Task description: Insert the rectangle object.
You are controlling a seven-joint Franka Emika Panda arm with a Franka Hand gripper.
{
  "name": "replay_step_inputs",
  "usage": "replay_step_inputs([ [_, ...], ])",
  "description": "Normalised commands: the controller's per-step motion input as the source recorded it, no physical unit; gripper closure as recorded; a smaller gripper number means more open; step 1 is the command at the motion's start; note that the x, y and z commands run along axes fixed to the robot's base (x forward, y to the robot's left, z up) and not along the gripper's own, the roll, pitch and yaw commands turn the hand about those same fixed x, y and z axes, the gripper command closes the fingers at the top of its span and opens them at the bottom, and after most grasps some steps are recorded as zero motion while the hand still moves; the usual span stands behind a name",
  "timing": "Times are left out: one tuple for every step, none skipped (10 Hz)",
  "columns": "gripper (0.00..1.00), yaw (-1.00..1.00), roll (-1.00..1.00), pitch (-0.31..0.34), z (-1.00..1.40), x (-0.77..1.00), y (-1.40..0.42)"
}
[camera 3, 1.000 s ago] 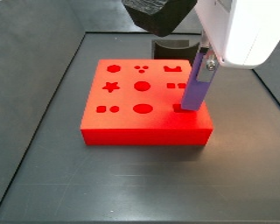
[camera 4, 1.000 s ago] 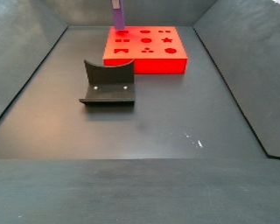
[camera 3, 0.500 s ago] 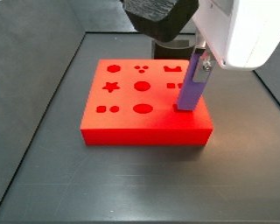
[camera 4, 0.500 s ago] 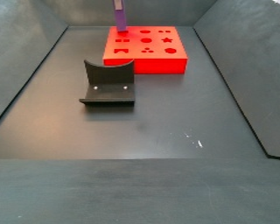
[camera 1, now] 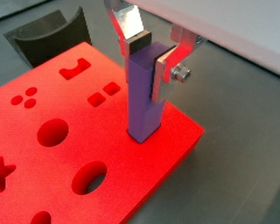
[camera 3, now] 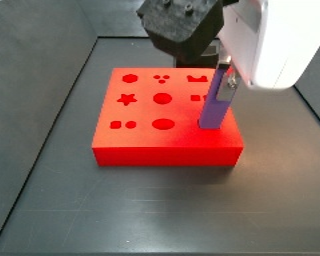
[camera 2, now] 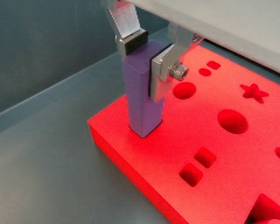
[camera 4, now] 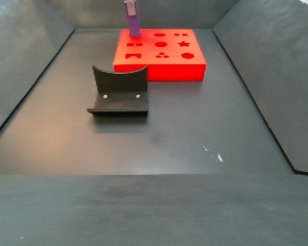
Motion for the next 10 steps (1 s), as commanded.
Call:
replay_step_inputs([
  [1.00,-0.16,-0.07,-0.017,-0.50,0.00,0.00],
  [1.00,-0.11,-0.07,-0.044,-0.77,0.04,0.00],
  [1.00,-0.10,-0.02,-0.067,-0.98,0.00,0.00],
  [1.00,-0.09,0.00,-0.064,-1.00,0.00,0.00],
  [1.00,-0.08,0.00,-0.039,-0.87,0.00,0.00],
  [1.00,-0.05,0.02,0.000,-0.41,-0.02,0.00],
  [1.00,-0.13,0.00,-0.001,-0.64,0.00,0.00],
  [1.00,-0.11,-0.08,-0.079,-0.95,0.00,0.00],
  [1.00,-0.04,-0.08,-0.076,-0.85,-0.05,0.00],
  [1.00,0.00,0.00,0.000,0.00,0.00,0.00],
])
